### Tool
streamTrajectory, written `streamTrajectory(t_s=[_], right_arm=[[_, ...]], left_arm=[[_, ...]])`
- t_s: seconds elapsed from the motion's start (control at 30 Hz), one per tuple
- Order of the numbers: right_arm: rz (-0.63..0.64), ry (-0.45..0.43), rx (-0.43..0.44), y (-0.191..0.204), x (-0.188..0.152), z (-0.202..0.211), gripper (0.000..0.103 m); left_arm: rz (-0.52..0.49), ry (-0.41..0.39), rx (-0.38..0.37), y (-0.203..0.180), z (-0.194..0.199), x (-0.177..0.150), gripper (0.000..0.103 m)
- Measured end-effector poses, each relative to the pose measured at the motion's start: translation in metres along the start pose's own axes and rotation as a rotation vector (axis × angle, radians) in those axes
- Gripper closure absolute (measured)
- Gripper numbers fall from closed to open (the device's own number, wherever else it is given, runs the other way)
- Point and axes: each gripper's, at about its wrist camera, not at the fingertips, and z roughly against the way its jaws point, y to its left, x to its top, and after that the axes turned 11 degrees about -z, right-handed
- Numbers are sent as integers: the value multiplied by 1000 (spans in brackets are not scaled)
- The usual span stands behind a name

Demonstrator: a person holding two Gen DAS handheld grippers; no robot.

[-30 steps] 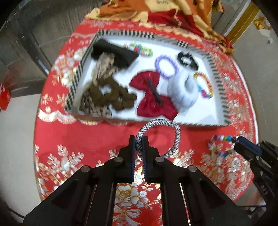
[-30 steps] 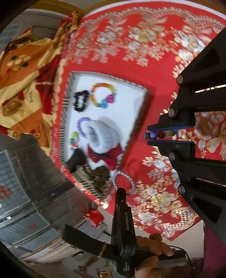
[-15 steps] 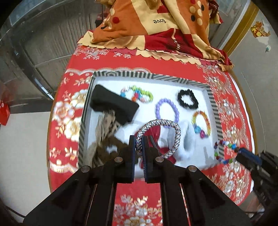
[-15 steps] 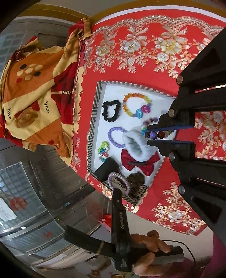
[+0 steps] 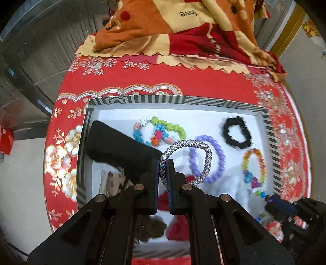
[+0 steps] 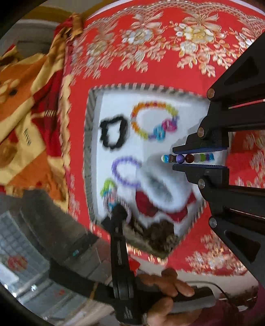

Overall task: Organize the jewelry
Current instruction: 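Carry both bracelets into the tray and open both tools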

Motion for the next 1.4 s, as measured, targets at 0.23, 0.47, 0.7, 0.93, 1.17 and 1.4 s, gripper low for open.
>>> streamTrajectory(t_s=[0.23,0.47,0.7,0.93,1.17,1.4], right_arm=[[-42,23,-91,-23,7,-21,95],[-40,13,-91,-21,7,-24,94],[-25,-28,-75,-14,5,-3,71],[-34,-60,-69,-3,4,12,71],[-37,-115,-82,18,9,21,70],[-20,-186,-77,46,15,39,63]], left_arm=[[-3,31,26,2,-25,9,97],[0,46,36,4,-37,10,97],[19,18,54,5,-33,9,96],[41,-3,50,5,-15,4,56],[93,-73,57,6,28,-17,54],[141,-100,97,4,67,-51,54]])
